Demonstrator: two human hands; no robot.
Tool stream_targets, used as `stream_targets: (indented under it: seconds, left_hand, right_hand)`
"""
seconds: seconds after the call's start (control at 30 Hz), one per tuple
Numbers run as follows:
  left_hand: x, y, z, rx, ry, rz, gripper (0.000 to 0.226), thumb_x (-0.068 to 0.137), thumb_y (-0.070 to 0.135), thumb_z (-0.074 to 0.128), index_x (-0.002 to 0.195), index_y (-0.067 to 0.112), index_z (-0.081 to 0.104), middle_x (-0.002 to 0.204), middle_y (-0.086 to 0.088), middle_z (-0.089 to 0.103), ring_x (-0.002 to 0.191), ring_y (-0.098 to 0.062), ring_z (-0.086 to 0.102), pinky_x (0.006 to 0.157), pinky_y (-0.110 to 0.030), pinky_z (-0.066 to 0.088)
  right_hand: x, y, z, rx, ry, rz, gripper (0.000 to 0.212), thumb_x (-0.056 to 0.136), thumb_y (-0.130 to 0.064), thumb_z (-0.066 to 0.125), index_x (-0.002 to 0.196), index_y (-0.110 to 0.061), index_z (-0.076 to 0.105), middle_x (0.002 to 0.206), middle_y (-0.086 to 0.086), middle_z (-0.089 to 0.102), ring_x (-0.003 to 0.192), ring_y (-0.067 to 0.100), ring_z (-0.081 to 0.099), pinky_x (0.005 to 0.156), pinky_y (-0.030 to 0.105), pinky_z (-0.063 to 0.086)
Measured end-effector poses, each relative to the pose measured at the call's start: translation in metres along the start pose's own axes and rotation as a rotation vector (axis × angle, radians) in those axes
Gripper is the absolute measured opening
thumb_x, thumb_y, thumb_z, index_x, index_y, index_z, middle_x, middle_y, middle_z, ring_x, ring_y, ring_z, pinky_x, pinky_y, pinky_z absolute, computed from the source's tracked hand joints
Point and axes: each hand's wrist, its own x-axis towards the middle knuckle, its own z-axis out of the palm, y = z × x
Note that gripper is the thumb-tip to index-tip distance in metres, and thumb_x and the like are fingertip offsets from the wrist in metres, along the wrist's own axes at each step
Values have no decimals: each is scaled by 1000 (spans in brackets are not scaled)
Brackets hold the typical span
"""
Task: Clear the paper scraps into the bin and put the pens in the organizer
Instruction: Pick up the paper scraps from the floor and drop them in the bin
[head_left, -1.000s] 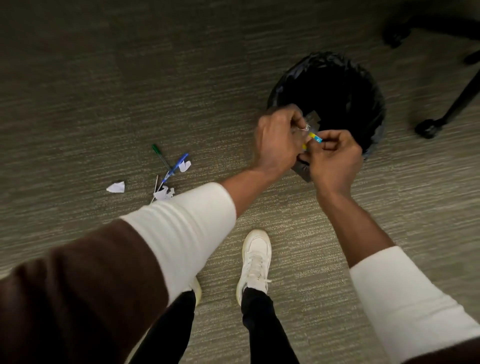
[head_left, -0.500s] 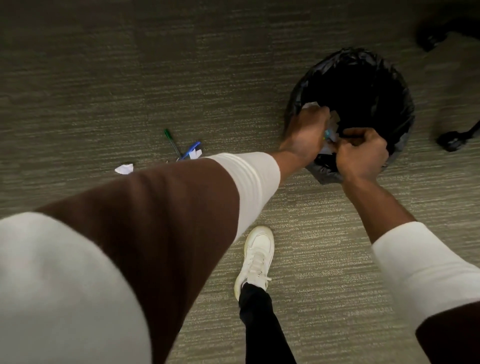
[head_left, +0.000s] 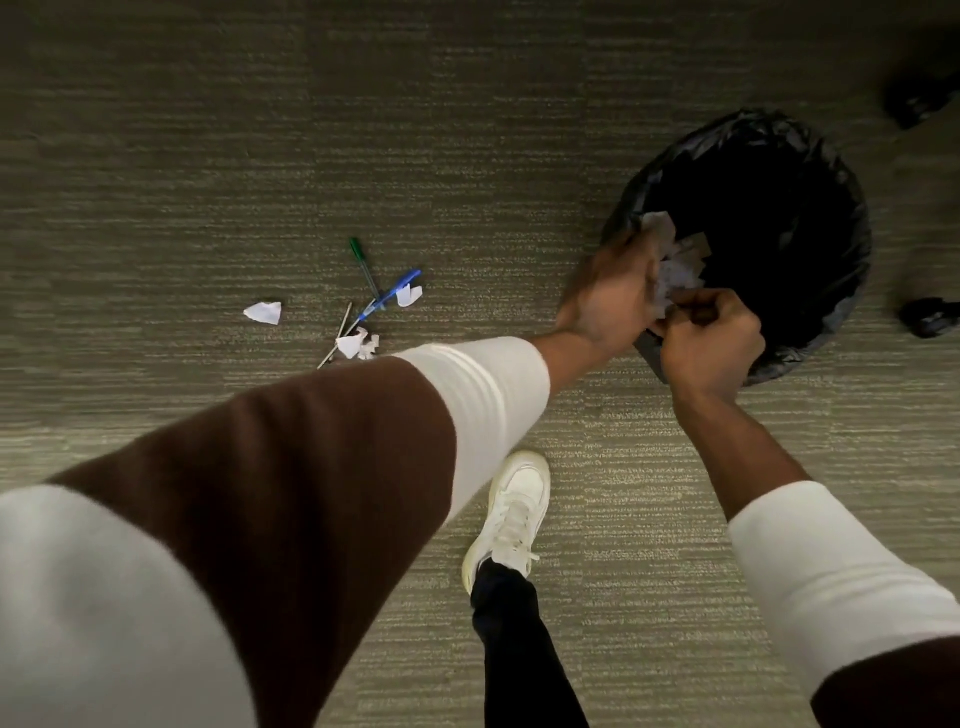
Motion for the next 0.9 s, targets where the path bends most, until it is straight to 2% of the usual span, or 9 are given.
stream_targets:
  seconds: [0.1, 0.2, 0.37, 0.47, 0.5, 0.57, 0.6, 0.73, 0.9]
  left_hand:
    - [-21, -28, -17, 12, 37, -113, 22, 88, 20, 70, 106, 7, 67, 100, -12, 70, 85, -31, 66, 71, -38, 56]
    - [-45, -66, -37, 29, 80, -259, 8, 90, 11, 64, 98, 8, 66, 95, -9, 71, 86, -29, 68, 75, -44, 58]
    - [-93, -141, -72, 145, 94, -439, 7, 90, 10, 65, 94, 15, 66, 93, -4, 73, 82, -24, 71, 73, -41, 61]
    - [-122, -193, -93, 214, 75, -532, 6, 90, 16, 63, 95, 16, 67, 97, -8, 75, 87, -32, 74, 77, -43, 62]
    - [-131, -211, -101, 241, 66, -556, 9, 91, 17, 62, 98, 15, 68, 101, -9, 75, 91, -33, 74, 80, -44, 62]
    - [-147, -246, -115, 317, 46, -583, 18, 94, 22, 61, 106, 12, 71, 112, -12, 73, 102, -35, 73, 86, -44, 61]
    - [-154, -264, -122, 349, 47, -592, 20, 94, 22, 62, 107, 10, 71, 114, -14, 71, 103, -36, 71, 85, -44, 60]
    - [-171, -331, -145, 383, 69, -667, 19, 89, 18, 67, 103, 4, 66, 111, -18, 66, 99, -41, 68, 81, -46, 58]
    - [-172, -399, -154, 446, 46, -696, 35, 91, 26, 69, 119, 8, 60, 133, -16, 54, 127, -37, 55, 99, -50, 55]
  right_hand:
    - [-17, -15, 14, 23, -42, -83, 21, 84, -15, 64, 97, -11, 79, 92, 8, 81, 85, 26, 76, 80, 37, 61]
    - [-37, -32, 37, 19, -133, -211, 23, 82, -5, 62, 96, -11, 79, 90, 6, 80, 80, 23, 74, 77, 34, 58]
    - [-74, -50, 93, -64, -334, -330, 19, 81, -4, 70, 95, -12, 79, 94, 7, 80, 84, 23, 74, 79, 28, 57]
    - [-92, -53, 135, -66, -499, -324, 14, 84, -8, 73, 96, -14, 76, 94, 7, 78, 83, 27, 74, 78, 40, 62]
    - [-98, -53, 148, -91, -568, -309, 16, 85, -13, 75, 101, -16, 74, 97, 6, 76, 84, 27, 74, 78, 39, 62]
    - [-108, -51, 173, -210, -675, -318, 31, 86, -31, 81, 113, -22, 68, 107, 2, 72, 91, 23, 74, 80, 28, 60]
    - [-113, -49, 187, -288, -718, -340, 43, 86, -42, 81, 122, -23, 65, 115, 2, 70, 97, 22, 74, 83, 28, 60]
    - [-135, -42, 239, -442, -811, -350, 85, 82, -63, 79, 148, -19, 48, 141, 14, 56, 125, 33, 63, 99, 39, 57]
    - [-169, -31, 306, -542, -821, -342, 117, 78, -76, 74, 162, -11, 24, 168, 30, 20, 152, 45, 38, 111, 43, 48]
